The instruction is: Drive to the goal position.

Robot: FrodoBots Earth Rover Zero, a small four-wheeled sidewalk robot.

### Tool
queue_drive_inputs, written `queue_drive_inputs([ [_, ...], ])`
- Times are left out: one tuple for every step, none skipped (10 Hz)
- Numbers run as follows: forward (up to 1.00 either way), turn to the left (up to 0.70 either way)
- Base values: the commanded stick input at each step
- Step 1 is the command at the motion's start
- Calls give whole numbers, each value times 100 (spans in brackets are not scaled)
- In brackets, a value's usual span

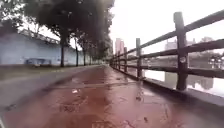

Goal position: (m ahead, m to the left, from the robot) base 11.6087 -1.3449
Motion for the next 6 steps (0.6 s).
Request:
queue_drive_inputs([
  [0, 100],
  [0, 100],
  [27, 73],
  [56, 44],
  [84, 16],
  [100, 0],
])
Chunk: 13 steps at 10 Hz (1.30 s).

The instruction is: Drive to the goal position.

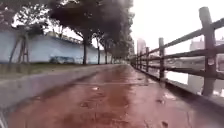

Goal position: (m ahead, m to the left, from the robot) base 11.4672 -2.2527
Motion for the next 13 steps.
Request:
queue_drive_inputs([
  [100, 0],
  [100, 0],
  [100, 0],
  [100, 0],
  [100, 0],
  [100, 0],
  [100, 0],
  [100, 0],
  [100, 0],
  [100, 0],
  [100, 0],
  [100, -2],
  [100, -6],
])
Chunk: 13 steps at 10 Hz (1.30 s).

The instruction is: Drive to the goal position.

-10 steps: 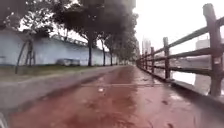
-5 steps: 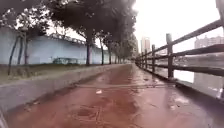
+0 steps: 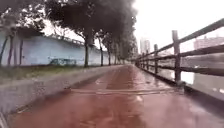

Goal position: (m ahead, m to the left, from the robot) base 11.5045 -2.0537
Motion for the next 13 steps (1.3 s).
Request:
queue_drive_inputs([
  [100, -11],
  [100, -15],
  [100, -20],
  [100, -24],
  [100, -28],
  [100, -33],
  [100, -37],
  [100, -28],
  [100, -16],
  [100, -11],
  [100, -6],
  [100, -1],
  [100, 0],
])
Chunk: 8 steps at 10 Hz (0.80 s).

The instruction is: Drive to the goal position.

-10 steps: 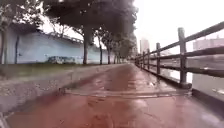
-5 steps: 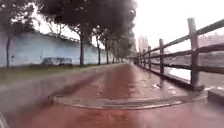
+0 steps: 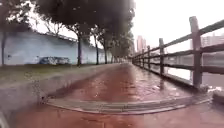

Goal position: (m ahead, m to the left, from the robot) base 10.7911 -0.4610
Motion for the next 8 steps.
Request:
queue_drive_inputs([
  [100, 0],
  [100, 0],
  [100, 0],
  [100, 0],
  [100, 0],
  [100, 0],
  [100, 0],
  [100, 0],
])
